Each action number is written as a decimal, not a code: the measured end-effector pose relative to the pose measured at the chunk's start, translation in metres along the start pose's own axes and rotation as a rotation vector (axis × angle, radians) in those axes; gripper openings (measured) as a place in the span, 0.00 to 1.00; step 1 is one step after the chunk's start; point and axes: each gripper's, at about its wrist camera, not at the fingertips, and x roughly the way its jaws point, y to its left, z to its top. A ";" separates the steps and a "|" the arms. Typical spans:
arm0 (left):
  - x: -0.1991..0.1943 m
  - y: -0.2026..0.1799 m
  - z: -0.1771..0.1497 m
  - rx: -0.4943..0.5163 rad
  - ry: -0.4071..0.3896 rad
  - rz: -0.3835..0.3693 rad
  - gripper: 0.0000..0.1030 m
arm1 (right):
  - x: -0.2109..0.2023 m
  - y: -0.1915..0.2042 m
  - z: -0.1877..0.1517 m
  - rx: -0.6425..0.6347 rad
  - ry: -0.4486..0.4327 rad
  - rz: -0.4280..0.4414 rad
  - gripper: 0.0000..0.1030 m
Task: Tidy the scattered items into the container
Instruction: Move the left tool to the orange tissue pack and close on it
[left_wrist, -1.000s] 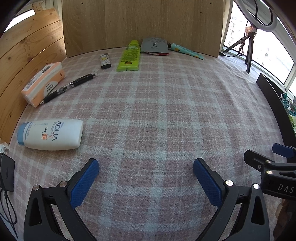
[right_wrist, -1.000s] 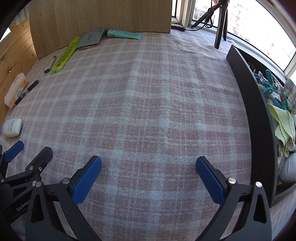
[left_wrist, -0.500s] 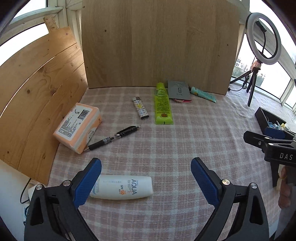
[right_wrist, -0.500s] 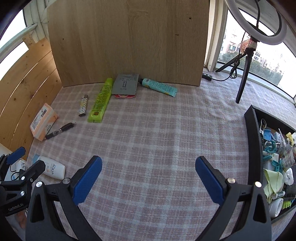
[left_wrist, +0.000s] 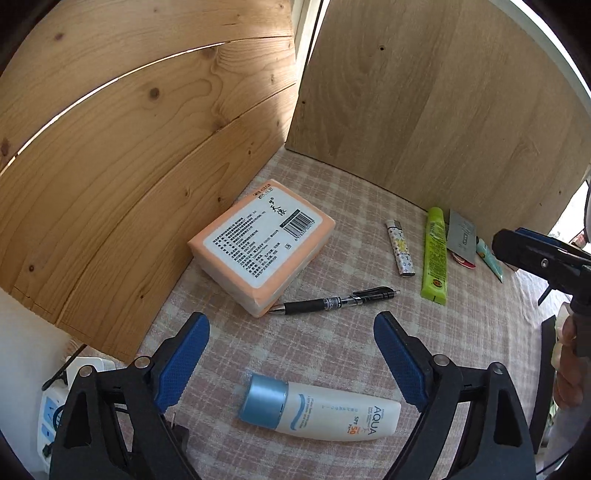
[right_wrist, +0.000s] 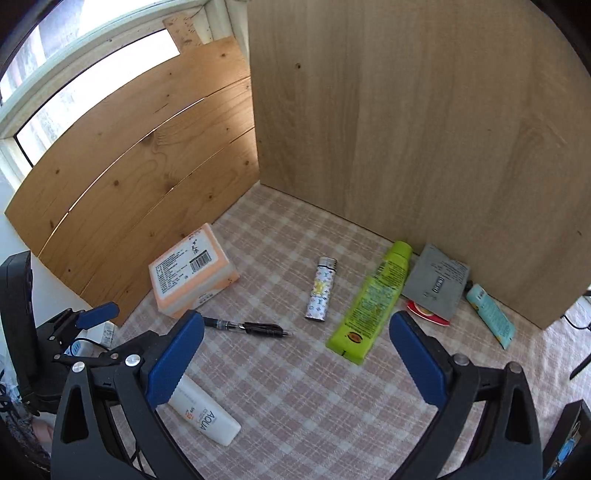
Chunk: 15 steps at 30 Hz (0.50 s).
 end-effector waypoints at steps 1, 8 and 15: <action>0.006 0.003 0.000 -0.033 0.006 -0.004 0.84 | 0.013 0.007 0.007 -0.022 0.011 0.014 0.92; 0.035 0.010 0.007 -0.136 -0.005 0.028 0.72 | 0.098 0.031 0.041 -0.061 0.135 0.122 0.67; 0.052 0.011 0.015 -0.151 -0.009 0.046 0.71 | 0.138 0.047 0.053 -0.080 0.191 0.201 0.64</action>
